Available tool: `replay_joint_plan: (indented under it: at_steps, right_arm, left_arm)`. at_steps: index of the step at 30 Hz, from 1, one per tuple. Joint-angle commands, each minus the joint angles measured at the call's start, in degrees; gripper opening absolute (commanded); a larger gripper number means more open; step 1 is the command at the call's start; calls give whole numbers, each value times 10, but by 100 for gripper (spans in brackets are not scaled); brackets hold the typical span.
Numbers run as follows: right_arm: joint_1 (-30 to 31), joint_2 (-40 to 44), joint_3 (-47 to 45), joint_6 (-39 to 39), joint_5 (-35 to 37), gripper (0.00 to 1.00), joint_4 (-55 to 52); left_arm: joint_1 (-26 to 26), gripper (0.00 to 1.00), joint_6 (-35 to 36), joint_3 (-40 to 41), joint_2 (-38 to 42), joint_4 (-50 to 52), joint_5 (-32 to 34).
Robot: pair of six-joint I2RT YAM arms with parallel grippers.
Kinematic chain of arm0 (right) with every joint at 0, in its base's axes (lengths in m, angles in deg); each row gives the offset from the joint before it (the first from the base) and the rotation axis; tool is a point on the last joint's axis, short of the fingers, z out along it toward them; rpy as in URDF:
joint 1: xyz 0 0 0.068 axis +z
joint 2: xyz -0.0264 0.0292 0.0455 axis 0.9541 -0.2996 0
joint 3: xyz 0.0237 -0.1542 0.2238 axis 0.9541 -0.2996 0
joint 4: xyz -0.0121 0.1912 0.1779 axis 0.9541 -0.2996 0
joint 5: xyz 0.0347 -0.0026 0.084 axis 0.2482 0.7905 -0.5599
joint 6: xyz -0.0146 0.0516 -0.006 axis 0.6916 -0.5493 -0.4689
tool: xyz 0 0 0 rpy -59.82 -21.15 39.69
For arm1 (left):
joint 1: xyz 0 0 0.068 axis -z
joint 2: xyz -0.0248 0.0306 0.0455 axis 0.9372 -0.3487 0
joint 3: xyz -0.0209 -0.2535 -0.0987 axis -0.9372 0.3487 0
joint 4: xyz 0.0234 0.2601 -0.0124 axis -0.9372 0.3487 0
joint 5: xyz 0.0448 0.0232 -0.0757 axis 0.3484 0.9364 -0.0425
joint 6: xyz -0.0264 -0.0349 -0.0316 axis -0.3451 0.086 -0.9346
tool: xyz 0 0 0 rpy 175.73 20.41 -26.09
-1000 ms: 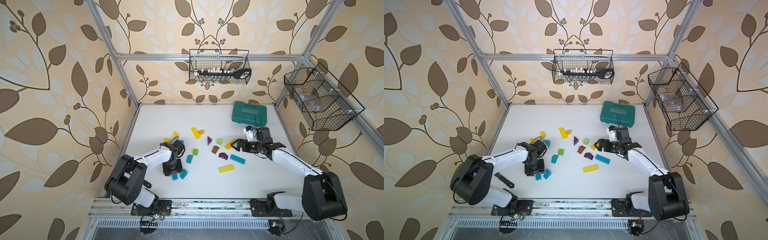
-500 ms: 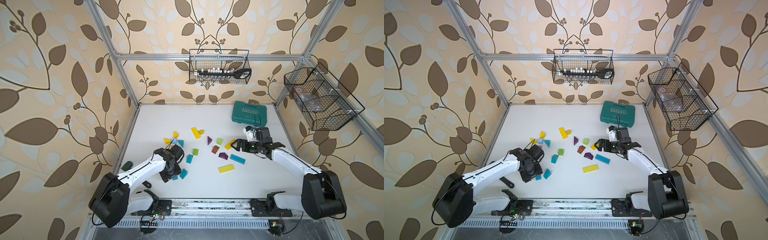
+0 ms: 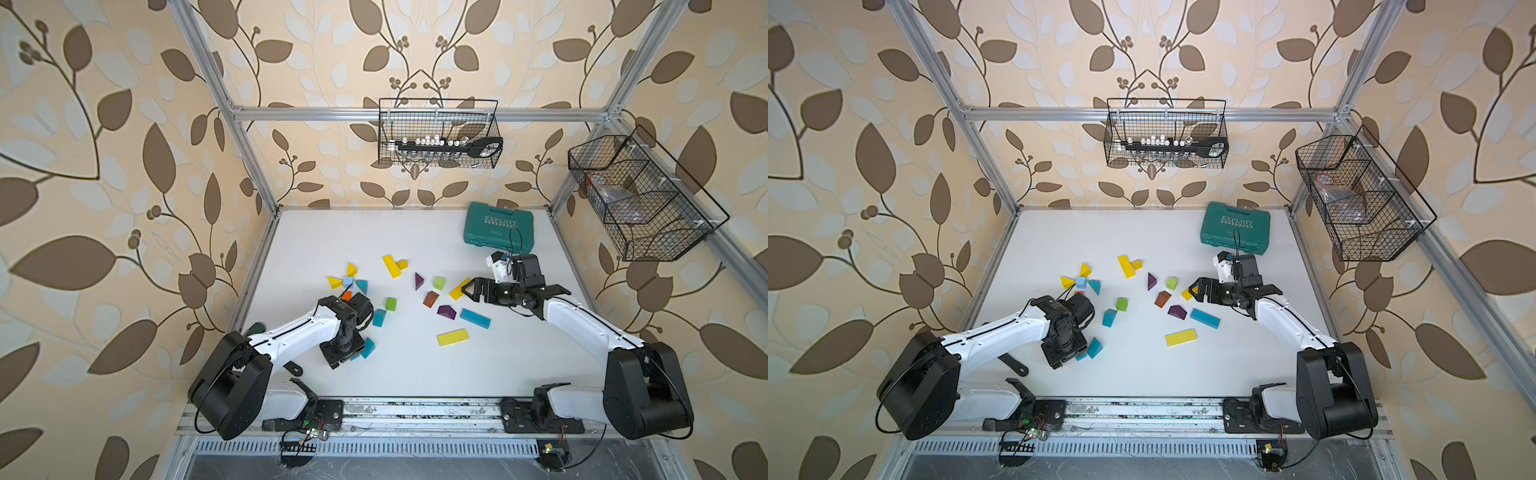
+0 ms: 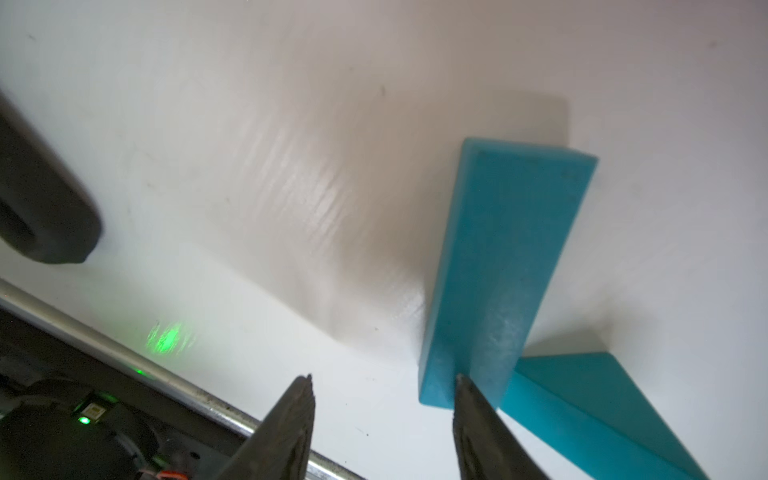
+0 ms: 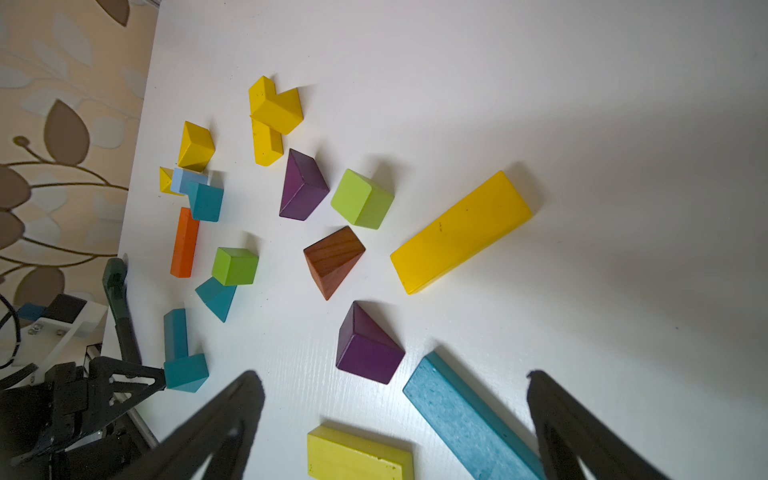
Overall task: Assemble a small pinwheel with building blocks
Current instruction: Assemble the building block at the center of the board.
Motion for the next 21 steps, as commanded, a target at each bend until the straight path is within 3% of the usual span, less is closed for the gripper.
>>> replay_joint_plan:
  at_steps: [1,13,21]
  right_arm:
    - [-3,1,-9,-2,-6,100,4]
    - [-4,2,-9,-2,-7,100,5]
    - [-4,-5,-8,-2,-13,100,5]
  left_arm:
    - [8,59,-15,-31,-1,23,27]
    - [17,66,-46,-3,-26,-14,10]
    - [17,61,-57,37,-1,-3,0]
